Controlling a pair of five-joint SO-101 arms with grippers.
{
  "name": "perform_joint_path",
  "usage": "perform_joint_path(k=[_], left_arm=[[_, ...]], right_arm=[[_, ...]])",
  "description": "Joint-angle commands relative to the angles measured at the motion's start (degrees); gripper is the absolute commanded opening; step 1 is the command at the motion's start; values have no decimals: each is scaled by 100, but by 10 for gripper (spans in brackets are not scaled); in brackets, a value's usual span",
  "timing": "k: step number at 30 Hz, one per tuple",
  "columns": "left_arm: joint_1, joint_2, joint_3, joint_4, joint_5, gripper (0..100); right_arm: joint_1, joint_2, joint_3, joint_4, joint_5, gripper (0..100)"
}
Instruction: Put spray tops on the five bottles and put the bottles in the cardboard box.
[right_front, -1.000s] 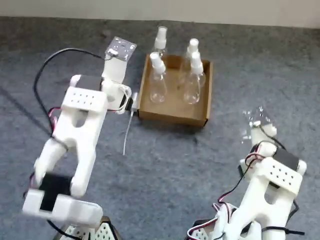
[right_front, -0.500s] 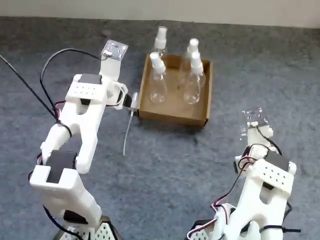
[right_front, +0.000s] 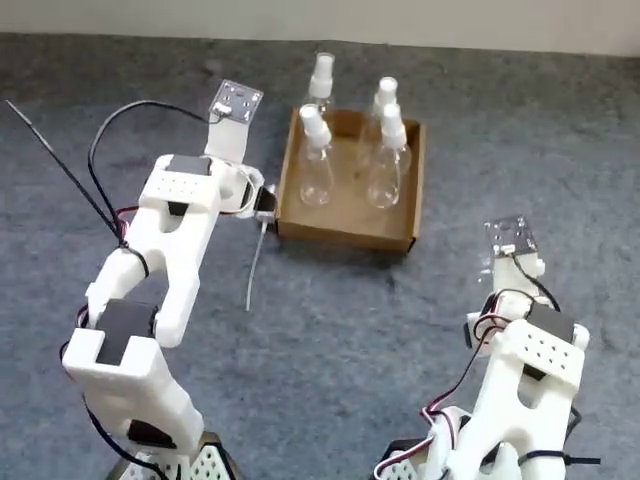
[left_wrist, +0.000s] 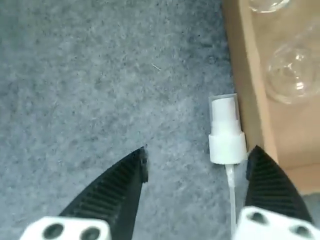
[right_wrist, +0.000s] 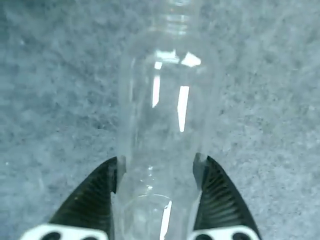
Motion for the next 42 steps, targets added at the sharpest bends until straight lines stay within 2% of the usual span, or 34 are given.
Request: perform_joint_path(k=[1, 9, 13, 22, 26, 32, 34, 38, 42], left_arm=[[163, -31, -22, -149, 26, 288], [119, 857, -365, -325, 18, 287], [-101, 875, -488, -325, 18, 279], [-180, 857, -497, -299, 18, 104], [-224, 822, -629, 369, 9, 59], [-171, 813, -884, 2523, -492, 6], [-180, 646, -734, 3007, -642, 4], [-171, -365, 286, 3103, -967, 4], [-40, -1666, 1323, 2804, -1020, 8]], right_arm=[[-48, -127, -48, -92, -53, 4], [-31, -127, -40, -92, -62, 4], [-22, -127, -40, -92, -62, 4], [-13, -127, -13, -84, -62, 4], [-13, -127, 171, -101, -53, 4], [66, -127, 198, -127, -53, 4], [171, -127, 171, -136, -62, 4], [207, -119, 163, -136, -79, 4], [233, -31, 110, -145, -343, 4]])
